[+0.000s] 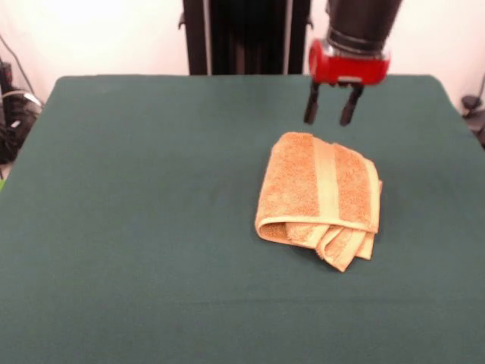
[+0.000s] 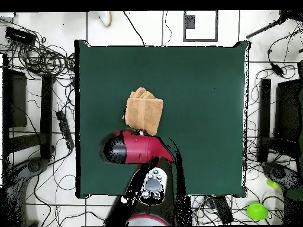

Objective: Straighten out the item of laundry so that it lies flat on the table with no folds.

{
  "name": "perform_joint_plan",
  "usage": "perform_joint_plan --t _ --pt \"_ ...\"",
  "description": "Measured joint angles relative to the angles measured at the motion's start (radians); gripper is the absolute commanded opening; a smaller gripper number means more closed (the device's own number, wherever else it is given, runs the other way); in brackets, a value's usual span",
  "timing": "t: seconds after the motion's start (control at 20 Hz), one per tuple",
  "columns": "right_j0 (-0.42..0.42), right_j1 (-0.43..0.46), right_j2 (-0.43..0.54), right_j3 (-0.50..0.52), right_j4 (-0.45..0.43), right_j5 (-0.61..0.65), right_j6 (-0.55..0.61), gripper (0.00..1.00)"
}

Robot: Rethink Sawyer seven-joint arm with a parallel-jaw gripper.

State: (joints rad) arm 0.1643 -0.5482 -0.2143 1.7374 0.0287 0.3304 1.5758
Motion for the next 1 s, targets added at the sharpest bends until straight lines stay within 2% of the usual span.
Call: perform_joint_plan --t 0.3,0.45,0.75,1.0 --pt "0.134 0.151 -0.125 -0.185 0.071 0.041 0.029 1.0" --pt "0.193 0.235 -0.192 -0.294 0.109 0.112 0.071 1.0" --pt "0.256 0.369 -0.297 -0.479 0.157 0.279 0.168 1.0" --pt "0.278 0.459 -0.367 -0.593 0.169 0.361 0.241 1.0"
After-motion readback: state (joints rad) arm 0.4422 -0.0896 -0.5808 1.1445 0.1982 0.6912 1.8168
